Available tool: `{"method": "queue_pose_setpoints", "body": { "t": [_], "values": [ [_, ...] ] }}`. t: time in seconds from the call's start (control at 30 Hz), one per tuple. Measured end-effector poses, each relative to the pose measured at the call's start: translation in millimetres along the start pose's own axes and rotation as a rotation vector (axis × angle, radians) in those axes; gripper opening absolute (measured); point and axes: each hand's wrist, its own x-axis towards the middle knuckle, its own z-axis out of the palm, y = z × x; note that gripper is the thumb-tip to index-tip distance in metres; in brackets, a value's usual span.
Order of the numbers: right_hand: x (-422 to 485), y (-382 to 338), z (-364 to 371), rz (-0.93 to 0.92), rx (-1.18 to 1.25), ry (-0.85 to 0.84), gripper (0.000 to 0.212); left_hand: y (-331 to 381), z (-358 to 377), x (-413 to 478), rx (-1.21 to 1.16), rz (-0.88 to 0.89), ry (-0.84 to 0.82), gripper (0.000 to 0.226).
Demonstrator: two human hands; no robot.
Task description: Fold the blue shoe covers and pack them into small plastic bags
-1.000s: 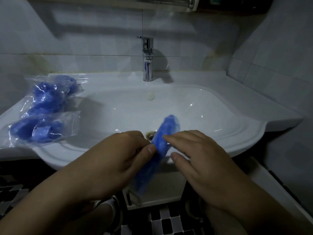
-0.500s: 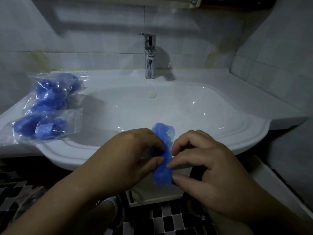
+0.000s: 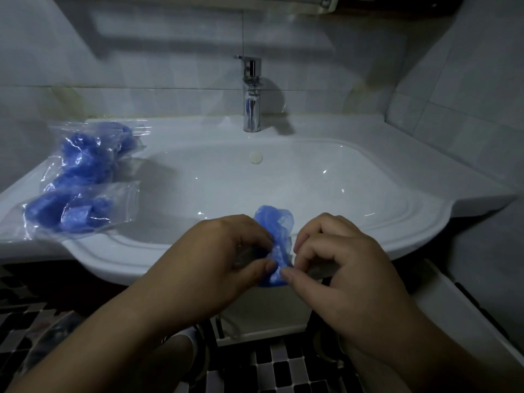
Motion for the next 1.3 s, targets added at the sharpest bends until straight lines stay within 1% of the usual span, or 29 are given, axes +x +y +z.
{"method": "queue_pose_setpoints", "body": {
  "t": [0.07,0.13,0.17,0.23,0.33,0.37,0.47,0.57,0.63,0.73,0.83,0.9,0.93,1.0,1.03,1.1,1.13,1.17,1.23,1.3],
  "values": [
    [0,0,-4,-0.062,-0.008,-0.05,0.02,1,2,0,0.015,-0.016,0.022,0.021],
    [-1,1,-5,-0.125,-0.08,-0.117,0.027,2,3,-1,0.008,-0.035,0.059,0.017],
    [0,2,-4,-0.144,-0.122,-0.12,0.029,3,3,-2,0.009,-0.038,0.075,0.017],
    [1,4,1,-0.157,-0.168,-0.087,0.021,3,2,-3,0.014,-0.028,0.084,0.016],
    [1,6,3,-0.139,-0.137,-0.071,0.006,4,1,-2,-0.044,-0.019,0.035,0.007],
    [2,6,2,-0.136,-0.118,-0.08,0.004,5,-1,-2,-0.065,-0.008,0.015,0.005],
    [2,3,-2,-0.115,-0.029,-0.129,0.01,7,-9,-5,-0.155,0.024,-0.074,0.014],
    [2,-1,-3,-0.082,0.032,-0.155,0.013,10,-12,-8,-0.303,-0.017,-0.12,0.018],
    [3,-2,1,-0.035,0.049,-0.133,0.014,10,-8,-6,-0.28,-0.031,-0.081,0.015],
    [5,-2,5,0.04,0.038,-0.035,0.008,12,-2,-3,-0.225,-0.061,0.013,0.005],
    [6,-1,7,0.03,-0.045,0.034,0.011,14,2,0,-0.143,-0.071,0.108,0.017],
    [4,-1,4,-0.006,-0.048,0.012,0.008,16,6,0,-0.105,-0.091,0.137,0.018],
    [3,0,2,-0.033,-0.05,-0.025,0.008,16,8,0,-0.096,-0.108,0.152,0.017],
    [1,2,-2,-0.084,-0.116,-0.094,0.02,16,11,0,-0.095,-0.137,0.177,0.016],
    [1,3,-2,-0.104,-0.165,-0.103,0.025,14,12,1,-0.084,-0.14,0.188,0.015],
    [3,5,-2,-0.115,-0.205,-0.079,0.02,11,13,2,-0.065,-0.114,0.198,0.01],
    [3,5,-1,-0.113,-0.195,-0.064,0.014,10,12,2,-0.056,-0.085,0.182,0.005],
    [3,5,-2,-0.107,-0.177,-0.058,0.011,10,9,2,-0.04,-0.043,0.151,0.004],
    [4,4,-4,-0.093,-0.126,-0.086,0.01,10,2,-2,-0.02,0.049,0.067,0.019],
    [3,3,-6,-0.064,-0.06,-0.132,0.01,13,-3,-6,-0.07,0.088,0.006,0.029]
  ]
}}
